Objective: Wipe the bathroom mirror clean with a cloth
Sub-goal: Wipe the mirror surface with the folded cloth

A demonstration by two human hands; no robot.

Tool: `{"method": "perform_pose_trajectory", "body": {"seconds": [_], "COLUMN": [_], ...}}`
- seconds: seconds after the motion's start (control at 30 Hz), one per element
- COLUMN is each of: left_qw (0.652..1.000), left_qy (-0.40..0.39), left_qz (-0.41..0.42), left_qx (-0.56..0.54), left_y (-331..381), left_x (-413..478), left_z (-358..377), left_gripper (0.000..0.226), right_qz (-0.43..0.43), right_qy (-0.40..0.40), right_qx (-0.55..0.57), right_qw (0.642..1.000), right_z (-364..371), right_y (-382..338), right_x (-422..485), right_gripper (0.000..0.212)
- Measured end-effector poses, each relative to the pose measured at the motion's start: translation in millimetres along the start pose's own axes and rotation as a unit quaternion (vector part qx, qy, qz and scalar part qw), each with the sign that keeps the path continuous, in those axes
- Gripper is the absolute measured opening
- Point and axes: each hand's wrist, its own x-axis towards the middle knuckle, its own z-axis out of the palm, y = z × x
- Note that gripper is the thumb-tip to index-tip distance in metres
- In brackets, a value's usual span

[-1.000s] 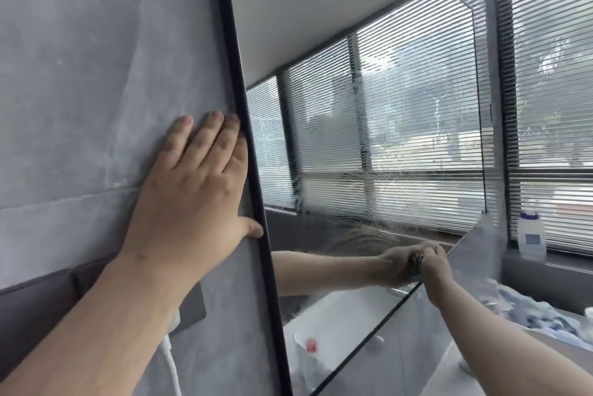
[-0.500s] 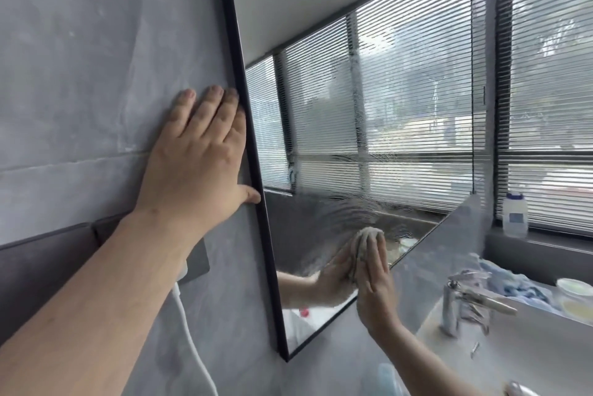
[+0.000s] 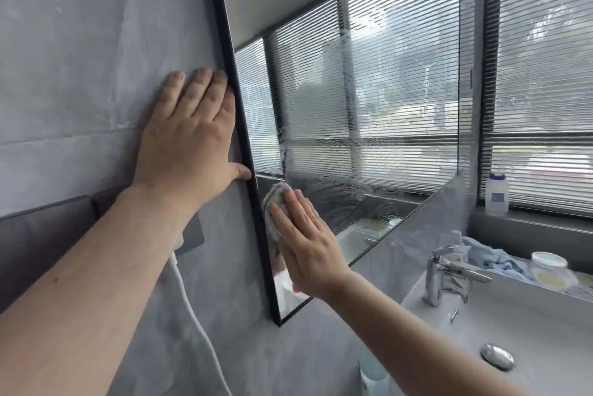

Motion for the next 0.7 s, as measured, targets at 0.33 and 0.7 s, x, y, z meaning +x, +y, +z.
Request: {"method": "perform_pose_trajectory", "body": {"seconds": [0.33, 0.7], "left_qw": [0.999, 0.985], "left_qy": [-0.027, -0.085], "left_qz": [-0.009, -0.025], "left_qx": [-0.013, -0.148], "left_y": [9.2, 16.8], "left_x": [-12.9, -29.9], "left_z": [-2.3, -25.6], "left_gripper": [0.107, 0.080], "right_qz": [0.038, 0.085], "right_qy": [-0.007, -0.056], "right_qx": [0.007, 0.030], "right_qw": [0.999, 0.994], "right_z": [32.2, 25.2], "right_y": [-33.4, -49.7], "right_x": [-90.7, -126.9], "right_gripper": [0.053, 0.071]}}
